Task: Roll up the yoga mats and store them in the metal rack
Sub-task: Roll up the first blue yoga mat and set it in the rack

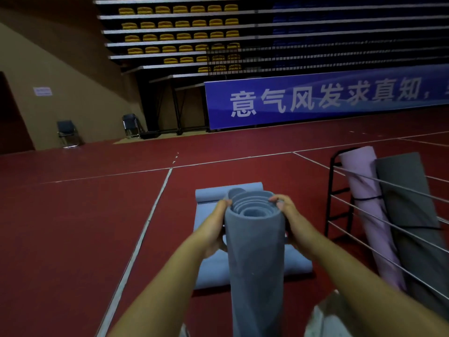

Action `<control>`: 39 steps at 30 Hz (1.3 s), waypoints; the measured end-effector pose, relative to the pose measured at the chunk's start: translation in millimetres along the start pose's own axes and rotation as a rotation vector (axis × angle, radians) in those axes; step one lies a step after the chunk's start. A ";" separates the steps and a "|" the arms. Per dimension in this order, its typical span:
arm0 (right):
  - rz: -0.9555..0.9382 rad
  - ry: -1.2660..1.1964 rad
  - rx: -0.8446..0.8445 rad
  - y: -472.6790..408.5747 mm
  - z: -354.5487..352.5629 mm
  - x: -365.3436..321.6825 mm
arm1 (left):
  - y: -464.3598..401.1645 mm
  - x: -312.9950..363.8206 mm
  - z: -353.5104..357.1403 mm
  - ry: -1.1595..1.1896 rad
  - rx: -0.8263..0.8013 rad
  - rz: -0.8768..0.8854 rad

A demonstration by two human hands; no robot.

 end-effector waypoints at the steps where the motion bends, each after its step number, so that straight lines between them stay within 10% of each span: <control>1: 0.017 -0.012 -0.006 0.9 -0.3 5.4 | -1.7 -3.6 -0.5 -0.008 0.009 -0.006; 8: 0.051 0.019 -0.073 -8.2 -1.2 -10.2 | -6.5 32.5 -26.0 -0.170 0.248 0.420; 21: -0.044 0.073 -0.091 10.2 -10.7 0.6 | 13.4 14.4 -21.0 -0.153 0.058 0.375; 33: -0.152 0.185 -0.030 -0.7 5.0 -48.4 | -2.7 39.4 -25.7 -0.026 0.305 0.387; 39: -0.151 0.282 -0.069 10.4 9.3 -13.5 | -4.2 11.0 -23.0 -0.079 0.063 0.245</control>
Point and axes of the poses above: each hand's wrist, its own y-axis away from the middle knuckle, its own z-axis out of the palm, x = y × z, the point moved 4 cm from there along -y, towards the middle knuckle, and after that the axes turned 12 degrees about x, right-handed, at the moved point
